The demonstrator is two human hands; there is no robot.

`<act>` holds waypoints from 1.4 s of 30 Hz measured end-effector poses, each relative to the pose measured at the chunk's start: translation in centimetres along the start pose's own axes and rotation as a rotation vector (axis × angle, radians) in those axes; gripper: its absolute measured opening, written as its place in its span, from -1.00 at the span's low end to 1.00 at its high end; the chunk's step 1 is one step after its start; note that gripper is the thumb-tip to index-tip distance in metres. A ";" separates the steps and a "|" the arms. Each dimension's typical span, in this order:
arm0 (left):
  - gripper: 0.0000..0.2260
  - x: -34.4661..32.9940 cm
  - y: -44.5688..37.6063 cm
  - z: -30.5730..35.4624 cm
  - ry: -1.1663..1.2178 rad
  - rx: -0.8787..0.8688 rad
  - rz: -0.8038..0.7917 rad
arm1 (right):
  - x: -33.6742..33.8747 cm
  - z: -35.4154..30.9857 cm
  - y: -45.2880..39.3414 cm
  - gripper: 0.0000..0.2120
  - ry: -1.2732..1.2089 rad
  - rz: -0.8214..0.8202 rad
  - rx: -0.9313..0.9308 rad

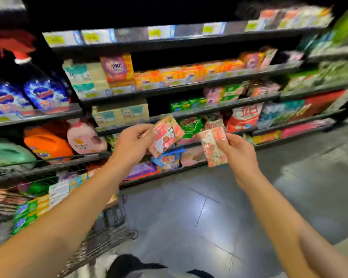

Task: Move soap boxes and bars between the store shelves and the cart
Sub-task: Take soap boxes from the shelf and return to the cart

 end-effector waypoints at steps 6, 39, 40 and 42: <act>-0.87 -7.4 -1.5 6.3 0.037 -0.071 0.006 | 7.6 -1.4 -6.5 -0.82 -0.006 0.032 0.108; -0.72 -33.0 -29.9 21.9 -0.017 -0.319 0.238 | 12.6 -16.0 -56.5 -0.56 0.548 0.109 1.030; -0.72 -33.6 -30.4 22.0 -0.007 -0.313 0.252 | 12.3 -16.2 -57.8 -0.56 0.557 0.089 1.038; -0.72 -34.7 -31.2 22.3 0.012 -0.291 0.281 | 11.6 -16.5 -59.9 -0.57 0.580 0.039 1.049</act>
Point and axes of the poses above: each hand's wrist, its own y-axis away from the middle knuckle, its own x-axis out of the back of the hand, z = x × y, the point moved 2 cm from there along -y, towards the middle knuckle, and after that the axes turned 12 degrees about z, right-handed, at the moved point
